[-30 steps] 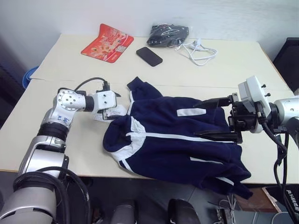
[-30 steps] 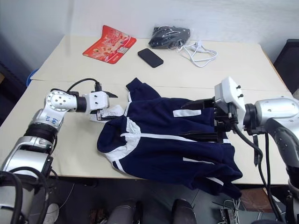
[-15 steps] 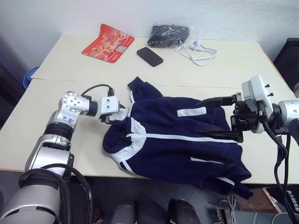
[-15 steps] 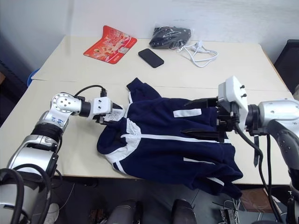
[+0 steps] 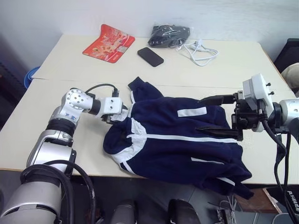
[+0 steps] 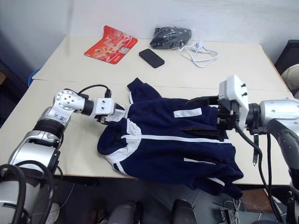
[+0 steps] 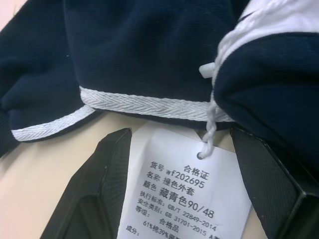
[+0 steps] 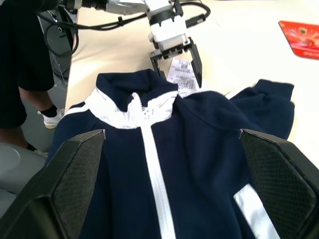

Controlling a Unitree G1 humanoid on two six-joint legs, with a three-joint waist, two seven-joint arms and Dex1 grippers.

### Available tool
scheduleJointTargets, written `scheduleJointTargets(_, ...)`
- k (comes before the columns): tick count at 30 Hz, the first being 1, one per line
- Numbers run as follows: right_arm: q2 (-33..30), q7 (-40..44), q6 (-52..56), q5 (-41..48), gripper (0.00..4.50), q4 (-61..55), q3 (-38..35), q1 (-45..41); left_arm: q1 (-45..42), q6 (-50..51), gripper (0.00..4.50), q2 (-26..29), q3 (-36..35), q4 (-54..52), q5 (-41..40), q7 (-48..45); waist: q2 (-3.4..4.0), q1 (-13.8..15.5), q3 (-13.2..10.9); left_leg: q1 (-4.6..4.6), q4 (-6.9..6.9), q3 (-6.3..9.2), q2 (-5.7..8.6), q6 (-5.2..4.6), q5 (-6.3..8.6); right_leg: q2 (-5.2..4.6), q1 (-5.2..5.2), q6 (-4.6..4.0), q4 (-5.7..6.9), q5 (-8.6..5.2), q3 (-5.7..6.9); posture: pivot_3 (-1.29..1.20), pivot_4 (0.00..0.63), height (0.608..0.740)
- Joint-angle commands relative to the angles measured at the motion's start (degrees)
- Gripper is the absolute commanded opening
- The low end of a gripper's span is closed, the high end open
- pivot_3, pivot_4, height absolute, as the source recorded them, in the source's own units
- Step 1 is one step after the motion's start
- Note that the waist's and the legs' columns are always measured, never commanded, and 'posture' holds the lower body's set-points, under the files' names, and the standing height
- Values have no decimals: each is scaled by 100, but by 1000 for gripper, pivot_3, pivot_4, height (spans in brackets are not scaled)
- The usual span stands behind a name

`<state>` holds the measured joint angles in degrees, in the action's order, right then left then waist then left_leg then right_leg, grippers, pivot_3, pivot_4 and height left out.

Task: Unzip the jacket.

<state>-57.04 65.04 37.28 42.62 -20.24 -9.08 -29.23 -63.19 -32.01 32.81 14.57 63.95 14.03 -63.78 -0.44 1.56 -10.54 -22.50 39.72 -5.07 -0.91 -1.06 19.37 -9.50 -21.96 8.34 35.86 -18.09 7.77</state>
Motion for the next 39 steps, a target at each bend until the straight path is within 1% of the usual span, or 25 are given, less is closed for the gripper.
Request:
scheduleJointTargets(1, 33, -56, -74, 7, 4500, -148, -90, -77, 7, -24, 2413, -18, 124, 100, 185, 154, 0, -2, 0, 0, 2, 0, 0, -1, 0, 0, 1, 1, 0, 1, 0, 0, 150, 740)
scheduleJointTargets(3, 41, -89, -57, 26, 4500, -186, -115, -42, 36, -22, 1769, 22, 119, 77, 197, 120, 0, -12, 0, 0, 6, 0, 0, -1, 1, 0, 2, 4, 1, 2, -1, 0, 150, 740)
scheduleJointTargets(9, 73, -167, -58, 56, 4500, -261, -155, 51, 147, 12, 22, 197, 109, 21, 230, 132, 0, -33, 0, 1, 7, -1, -2, -1, 1, 0, 1, 4, 4, 2, -1, 0, 150, 740)
scheduleJointTargets(14, 98, -157, -97, -6, 4500, -197, -85, -3, 211, 197, 22, 315, 155, -126, 338, 302, 0, -50, 0, 2, 6, -2, -3, -1, 1, 0, 0, 4, 5, 2, -1, 0, 150, 740)
scheduleJointTargets(19, 115, -155, -118, -43, 4500, -147, -56, -43, 162, 294, 22, 535, 335, -670, 874, 1277, 0, -93, 0, 5, 3, -2, -4, -1, 1, 0, 0, 4, 6, 2, -3, 0, 150, 740)
scheduleJointTargets(21, 128, -163, -125, -55, 4500, -160, -52, -25, 138, 344, 22, 582, 404, -1044, 1201, 1893, 0, -91, 0, 4, 1, -2, -4, -1, 1, 0, -2, 4, 6, 2, -3, 0, 150, 740)
scheduleJointTargets(22, 141, -169, -122, -62, 4500, -168, -48, -23, 120, 221, 22, 626, 485, -1276, 1486, 2346, -1, -90, -1, 3, 1, -1, -4, -1, 1, 0, -2, 4, 6, 2, -3, 0, 150, 740)
scheduleJointTargets(24, 158, -172, -120, -76, 4500, -182, -50, -9, 80, -127, 22, 693, 637, -1704, 2054, 3298, -7, -83, -4, 0, 1, -1, -3, -1, 1, 0, -4, 4, 4, 2, -4, 0, 150, 740)
scheduleJointTargets(26, 165, -174, -118, -86, 4500, -183, -52, -2, 40, -420, 22, 720, 746, -1966, 2438, 4032, -9, -47, -5, -5, 2, 3, -3, -1, 1, -1, -6, 4, 4, 2, -4, 0, 150, 740)
scheduleJointTargets(29, 160, -170, -123, -99, 4500, -181, -69, 28, -23, -966, 22, 653, 814, -2293, 2803, 4989, -9, -16, -5, -5, 3, 2, -1, -3, 2, -4, -5, 4, 3, 2, -4, 0, 150, 740)
scheduleJointTargets(34, 76, -179, -62, -92, 4500, -216, -200, 220, -491, -2129, 22, 646, 1500, -3019, 4472, 7212, -13, 6, -8, -11, 4, 5, 1, -4, 3, -6, -5, 5, 1, 3, -1, 0, 150, 740)
scheduleJointTargets(36, -36, -137, -14, -72, 4500, -247, -345, 430, -740, -2461, 22, 529, 1822, -3222, 5066, 8101, -14, 17, -7, -16, 5, 6, 3, -7, 4, -8, -6, 6, -1, 4, 0, 0, 150, 740)
scheduleJointTargets(39, -250, 13, 45, -33, 4500, -380, -668, 952, -1066, -2734, 22, 218, 2279, -3309, 5716, 9233, -14, 58, -7, -22, 6, 7, 5, -11, 6, -9, -8, 8, -4, 4, 1, 0, 150, 740)
